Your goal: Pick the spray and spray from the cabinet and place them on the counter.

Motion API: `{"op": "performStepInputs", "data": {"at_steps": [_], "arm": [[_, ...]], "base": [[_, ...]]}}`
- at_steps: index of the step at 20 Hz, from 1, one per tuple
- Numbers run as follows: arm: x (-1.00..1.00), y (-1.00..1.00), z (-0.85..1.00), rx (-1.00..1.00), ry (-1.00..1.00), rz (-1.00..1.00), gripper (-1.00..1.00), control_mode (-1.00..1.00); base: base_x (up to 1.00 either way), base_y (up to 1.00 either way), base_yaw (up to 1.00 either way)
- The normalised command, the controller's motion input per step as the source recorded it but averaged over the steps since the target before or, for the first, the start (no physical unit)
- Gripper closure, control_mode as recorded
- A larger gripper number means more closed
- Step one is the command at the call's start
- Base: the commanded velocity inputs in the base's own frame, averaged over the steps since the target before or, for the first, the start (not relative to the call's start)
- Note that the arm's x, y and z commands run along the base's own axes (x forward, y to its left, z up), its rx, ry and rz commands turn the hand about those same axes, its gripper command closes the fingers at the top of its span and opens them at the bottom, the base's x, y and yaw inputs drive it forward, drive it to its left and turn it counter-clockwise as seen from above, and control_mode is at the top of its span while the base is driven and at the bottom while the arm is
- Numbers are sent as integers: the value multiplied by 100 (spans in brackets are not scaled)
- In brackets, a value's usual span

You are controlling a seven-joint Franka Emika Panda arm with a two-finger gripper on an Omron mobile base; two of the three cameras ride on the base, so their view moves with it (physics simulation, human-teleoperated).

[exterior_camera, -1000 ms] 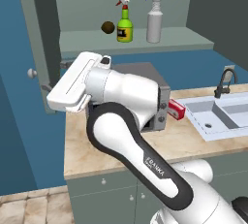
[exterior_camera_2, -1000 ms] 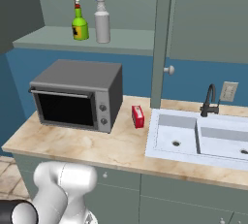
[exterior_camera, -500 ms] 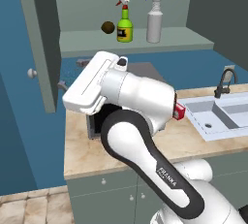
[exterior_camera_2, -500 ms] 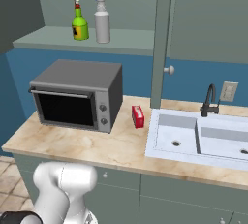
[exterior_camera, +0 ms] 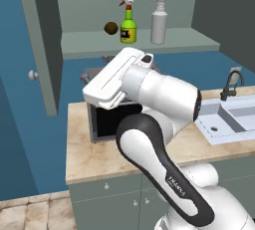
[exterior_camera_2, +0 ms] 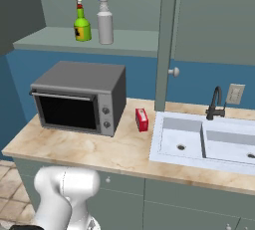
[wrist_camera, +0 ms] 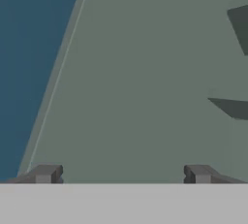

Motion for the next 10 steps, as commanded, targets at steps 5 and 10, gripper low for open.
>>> {"op": "performStepInputs", "data": {"at_steps": [5, 10], "arm": [[13, -43, 3, -4, 3, -16, -100, -100], [10, -44, 0, -5, 3, -17, -100, -100]], "base": [[0, 0, 0], [0, 0, 0]]}}
